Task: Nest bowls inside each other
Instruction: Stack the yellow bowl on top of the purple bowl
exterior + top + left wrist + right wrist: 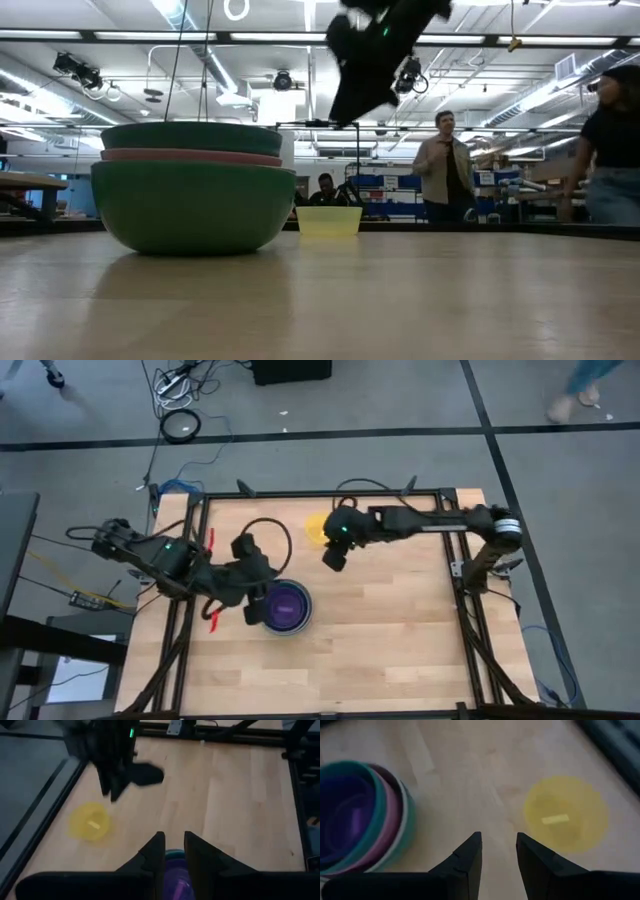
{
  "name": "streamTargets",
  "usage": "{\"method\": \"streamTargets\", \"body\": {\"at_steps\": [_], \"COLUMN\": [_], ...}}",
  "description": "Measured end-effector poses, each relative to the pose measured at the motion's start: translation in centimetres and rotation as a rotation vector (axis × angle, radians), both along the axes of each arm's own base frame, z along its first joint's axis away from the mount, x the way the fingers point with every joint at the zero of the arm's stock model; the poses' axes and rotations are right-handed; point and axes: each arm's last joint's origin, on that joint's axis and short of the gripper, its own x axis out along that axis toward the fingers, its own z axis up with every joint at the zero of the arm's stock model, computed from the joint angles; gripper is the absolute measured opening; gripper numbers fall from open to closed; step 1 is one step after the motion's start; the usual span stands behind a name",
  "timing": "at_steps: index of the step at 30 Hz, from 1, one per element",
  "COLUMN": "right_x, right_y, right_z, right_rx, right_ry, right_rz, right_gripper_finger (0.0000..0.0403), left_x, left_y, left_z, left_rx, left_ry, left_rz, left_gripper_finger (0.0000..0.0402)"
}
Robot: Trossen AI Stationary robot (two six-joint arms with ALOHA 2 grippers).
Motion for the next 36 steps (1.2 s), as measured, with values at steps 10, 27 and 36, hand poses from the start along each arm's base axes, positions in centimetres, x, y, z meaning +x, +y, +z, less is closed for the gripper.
{"method": "streamTargets", "body": {"at_steps": [10,27,36], "right_x": [4.4,5.2,6.0], "right_y": [-5.0,-7.1,-8.1], "right_z": [-7.8,-10.7,-15.5], "right_rx": [0.051,-0.012,-0.004], "right_ry": [0.066,0.148,0.230], "right_rz": [0.043,-0.035,-0.054], "right_gripper_finger": [0.0123,0.0174,0.0171], "left_x": [-1.5,-1.1,-1.1], "left_y": [0.8,0.6,0.7], "left_z": [-0.4,-3.1,-3.2], "left_rx": [0.030,0.034,0.038], "left_ry": [0.053,0.117,0.117], "left_rz": [0.053,0.103,0.109], "left_gripper_finger": [0.0081,0.0081,0.0081]}}
